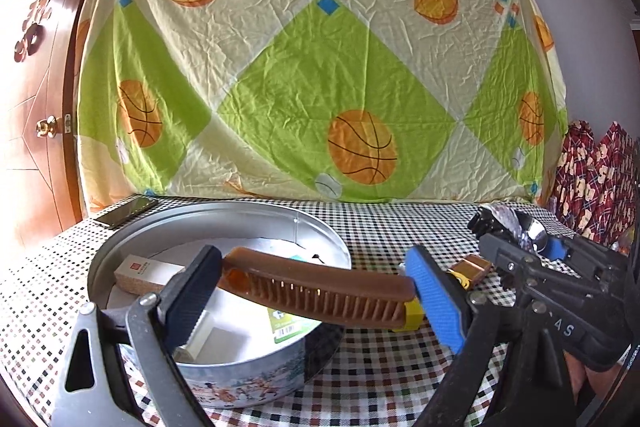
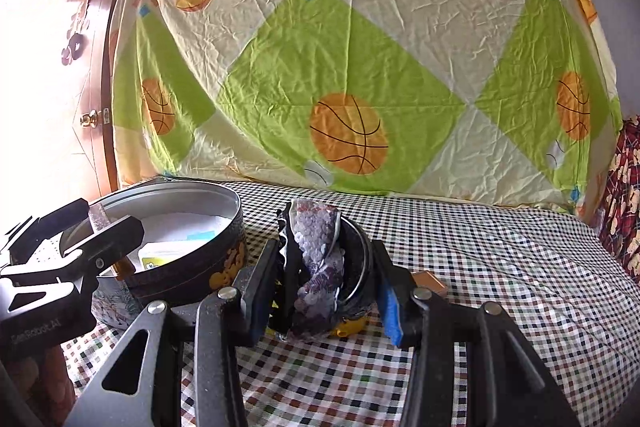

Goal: Organize rigid objects
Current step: 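Lower the comb into the tin while the right tool lowers the geode into it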

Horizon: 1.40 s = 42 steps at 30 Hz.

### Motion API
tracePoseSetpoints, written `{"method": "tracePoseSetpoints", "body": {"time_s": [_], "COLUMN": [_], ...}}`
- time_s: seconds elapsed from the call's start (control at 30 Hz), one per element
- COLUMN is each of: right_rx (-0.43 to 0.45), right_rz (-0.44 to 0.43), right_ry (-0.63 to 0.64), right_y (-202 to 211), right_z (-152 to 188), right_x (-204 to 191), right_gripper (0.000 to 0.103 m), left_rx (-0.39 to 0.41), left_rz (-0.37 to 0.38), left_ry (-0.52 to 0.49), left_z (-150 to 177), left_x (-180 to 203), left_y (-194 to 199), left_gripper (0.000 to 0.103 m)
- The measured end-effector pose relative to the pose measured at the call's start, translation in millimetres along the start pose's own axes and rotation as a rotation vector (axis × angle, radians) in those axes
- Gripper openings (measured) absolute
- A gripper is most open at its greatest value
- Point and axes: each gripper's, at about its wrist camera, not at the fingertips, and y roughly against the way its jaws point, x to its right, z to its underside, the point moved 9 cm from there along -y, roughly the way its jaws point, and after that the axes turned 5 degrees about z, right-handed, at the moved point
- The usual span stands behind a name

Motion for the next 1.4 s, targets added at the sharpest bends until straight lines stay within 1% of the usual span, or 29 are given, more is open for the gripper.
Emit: {"method": "tracePoseSetpoints", "body": {"time_s": [0.47, 0.6, 1.07, 1.4], "right_rx": [0.003, -0.004, -0.015, -0.036], "right_rz": [-0.041, -0.056, -0.096, -0.127], "right_ry": [0.03, 0.026, 0.072, 0.088], "right_y": [-8.0, -11.3, -19.9, -27.8], "right_z": [-4.6, -5.1, -7.1, -6.3], "right_x": [-33.6, -40.0, -76.0, -95.7], "right_gripper": [0.047, 0.047, 0.047, 0.047], "left_rx": [-0.002, 0.003, 0.008, 0.002], "left_rz": [-0.047, -0.057, -0.094, -0.11], "left_ry": [0.027, 0.032, 0.048, 0.05], "left_z": [0.4, -0.3, -4.1, -3.9], "left_x": [-31.4, -38.5, -68.5, -82.0], "left_y": [-0.8, 0.4, 2.7, 3.2], "left_gripper": [0.094, 0.094, 0.094, 0.094]}}
